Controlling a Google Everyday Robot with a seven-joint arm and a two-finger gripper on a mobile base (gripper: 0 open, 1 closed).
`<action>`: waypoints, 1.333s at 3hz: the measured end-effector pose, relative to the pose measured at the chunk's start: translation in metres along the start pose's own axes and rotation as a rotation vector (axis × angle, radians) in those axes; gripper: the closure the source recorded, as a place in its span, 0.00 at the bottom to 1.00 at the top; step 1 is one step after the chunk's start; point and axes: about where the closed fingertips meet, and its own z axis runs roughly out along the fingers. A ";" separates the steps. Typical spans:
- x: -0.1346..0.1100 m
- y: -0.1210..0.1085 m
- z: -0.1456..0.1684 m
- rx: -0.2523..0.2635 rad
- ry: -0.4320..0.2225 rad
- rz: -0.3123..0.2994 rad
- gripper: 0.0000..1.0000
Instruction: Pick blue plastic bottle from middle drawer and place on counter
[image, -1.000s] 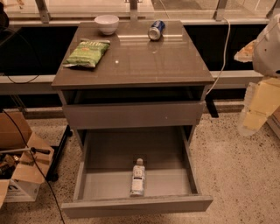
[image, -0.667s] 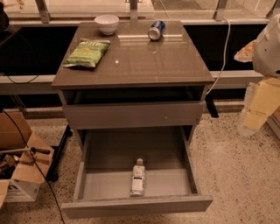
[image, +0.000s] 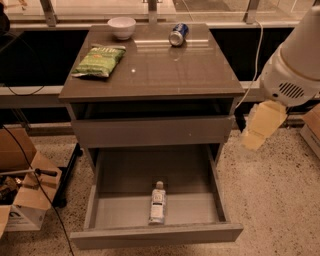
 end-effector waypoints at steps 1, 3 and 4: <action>0.000 -0.008 0.045 0.008 0.049 0.116 0.00; 0.015 -0.004 0.141 -0.067 0.110 0.353 0.00; 0.015 -0.004 0.145 -0.071 0.112 0.373 0.00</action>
Offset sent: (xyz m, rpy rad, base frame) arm 0.0453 0.0021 -0.1417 -0.0146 0.1468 -0.3706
